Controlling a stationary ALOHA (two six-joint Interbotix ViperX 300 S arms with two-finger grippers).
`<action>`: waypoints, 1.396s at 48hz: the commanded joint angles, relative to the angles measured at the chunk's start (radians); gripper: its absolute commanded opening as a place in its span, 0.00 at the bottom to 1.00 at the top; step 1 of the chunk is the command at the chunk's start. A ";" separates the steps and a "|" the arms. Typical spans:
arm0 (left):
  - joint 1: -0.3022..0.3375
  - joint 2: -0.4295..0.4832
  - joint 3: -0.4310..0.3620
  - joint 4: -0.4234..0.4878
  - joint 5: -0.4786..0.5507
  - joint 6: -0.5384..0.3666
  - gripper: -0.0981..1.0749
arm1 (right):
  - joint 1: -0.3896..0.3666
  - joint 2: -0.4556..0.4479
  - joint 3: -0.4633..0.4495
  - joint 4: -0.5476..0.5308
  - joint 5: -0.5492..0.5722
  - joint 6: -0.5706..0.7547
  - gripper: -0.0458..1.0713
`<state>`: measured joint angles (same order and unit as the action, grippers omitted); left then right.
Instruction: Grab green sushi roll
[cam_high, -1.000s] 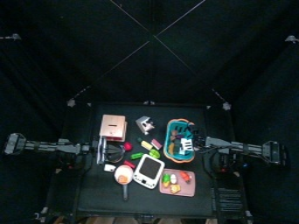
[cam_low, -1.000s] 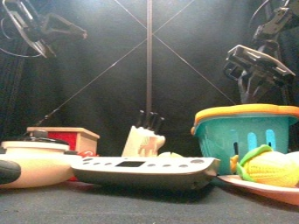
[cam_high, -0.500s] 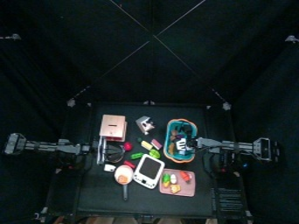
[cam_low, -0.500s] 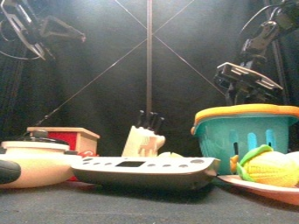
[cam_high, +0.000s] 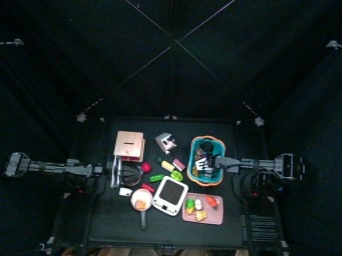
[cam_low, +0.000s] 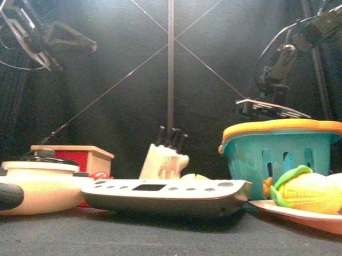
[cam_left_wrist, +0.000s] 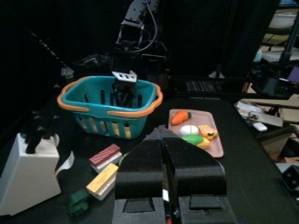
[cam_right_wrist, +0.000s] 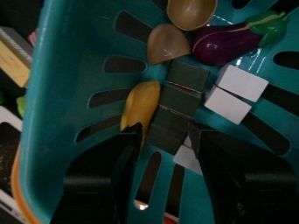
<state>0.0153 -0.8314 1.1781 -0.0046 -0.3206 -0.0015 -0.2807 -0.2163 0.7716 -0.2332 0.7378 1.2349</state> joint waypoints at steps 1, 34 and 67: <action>0.003 0.002 -0.009 0.000 -0.003 0.000 0.30 | -0.012 0.009 -0.015 -0.002 -0.005 0.000 0.78; 0.006 0.002 -0.006 -0.002 -0.003 0.000 0.30 | -0.034 0.107 -0.020 -0.015 -0.037 0.002 0.78; 0.006 0.000 -0.003 -0.002 -0.003 0.000 0.30 | -0.034 0.181 -0.025 -0.015 -0.038 0.002 0.73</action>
<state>0.0199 -0.8314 1.1873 -0.0061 -0.3206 -0.0015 -0.3083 -0.0491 0.7486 -0.2470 0.7010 1.2349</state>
